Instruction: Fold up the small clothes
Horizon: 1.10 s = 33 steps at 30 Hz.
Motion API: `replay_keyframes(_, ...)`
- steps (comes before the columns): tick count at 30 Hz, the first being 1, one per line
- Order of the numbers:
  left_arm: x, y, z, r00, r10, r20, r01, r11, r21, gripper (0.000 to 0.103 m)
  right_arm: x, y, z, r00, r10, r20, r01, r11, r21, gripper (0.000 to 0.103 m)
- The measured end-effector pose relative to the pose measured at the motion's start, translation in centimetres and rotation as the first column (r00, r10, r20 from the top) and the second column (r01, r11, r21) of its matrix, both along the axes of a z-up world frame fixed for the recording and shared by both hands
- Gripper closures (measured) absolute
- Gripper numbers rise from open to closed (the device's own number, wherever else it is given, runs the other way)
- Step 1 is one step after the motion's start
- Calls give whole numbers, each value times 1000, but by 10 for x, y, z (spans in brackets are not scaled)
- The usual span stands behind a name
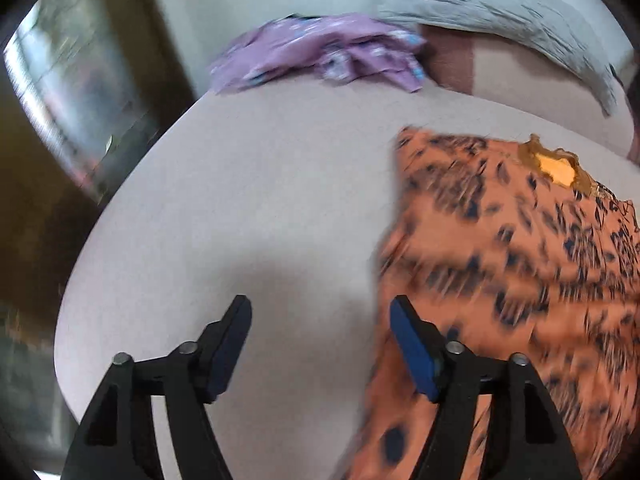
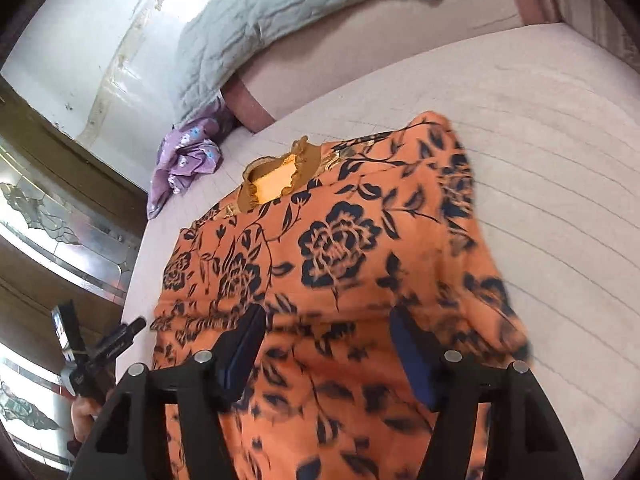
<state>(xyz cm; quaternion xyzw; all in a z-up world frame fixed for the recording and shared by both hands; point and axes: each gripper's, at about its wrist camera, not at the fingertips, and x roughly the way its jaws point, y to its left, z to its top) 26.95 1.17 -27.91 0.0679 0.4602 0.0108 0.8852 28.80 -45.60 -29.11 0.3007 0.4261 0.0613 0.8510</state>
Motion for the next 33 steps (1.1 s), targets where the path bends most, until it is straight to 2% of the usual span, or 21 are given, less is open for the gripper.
replay_keyframes(5, -61, 39, -18, 999, 23, -47, -23, 1000, -17, 30, -65, -24, 1, 998, -65, -14, 64, 997, -51, 35)
replay_keyframes(7, -81, 45, -17, 998, 6, -62, -10, 998, -64, 30, -92, -31, -1, 995, -90, -31, 88, 993, -73, 35)
replay_keyframes(10, -109, 46, -15, 993, -66, -95, 49, 983, -178, 30, -123, -36, -4, 993, -102, -61, 96, 991, -90, 35)
replay_keyframes(15, -138, 35, -22, 979, -137, -153, 97, 965, -244, 30, -164, -34, -15, 988, -80, -132, 67, 993, -102, 35)
replay_keyframes(16, -141, 32, -22, 976, -150, -155, 107, 960, -257, 33, -172, -34, -19, 986, -82, -145, 67, 992, -107, 35)
replay_keyframes(19, -144, 18, -22, 970, -184, -160, 141, 958, -251, 58, -187, -34, -28, 981, -88, -170, 74, 993, -89, 35)
replay_keyframes(22, -147, 16, -24, 964, -204, -168, 155, 952, -264, 65, -194, -30, -36, 978, -77, -196, 66, 996, -65, 35)
replay_keyframes(24, -144, 12, -25, 961, -214, -178, 162, 949, -269, 65, -195, -25, -41, 974, -68, -214, 56, 997, -62, 35)
replay_keyframes(25, -142, 11, -26, 960, -212, -183, 158, 949, -272, 62, -195, -23, -45, 971, -61, -230, 51, 997, -52, 35)
replay_keyframes(26, -140, 11, -28, 957, -211, -198, 151, 948, -280, 49, -195, -20, -50, 968, -52, -244, 45, 998, -33, 35)
replay_keyframes(28, -139, 14, -30, 954, -201, -225, 129, 946, -298, 34, -195, -12, -60, 960, -20, -278, 20, 1000, -2, 35)
replay_keyframes(30, -138, 14, -33, 954, -193, -229, 122, 949, -292, 34, -195, 0, -69, 950, -12, -313, 8, 1000, -15, 35)
replay_keyframes(32, -138, 13, -36, 953, -192, -236, 121, 951, -283, 36, -196, 11, -67, 952, -14, -306, -13, 996, -83, 35)
replay_keyframes(33, -138, 12, -36, 953, -193, -235, 124, 952, -282, 42, -197, 15, -65, 951, -12, -309, -25, 993, -114, 41)
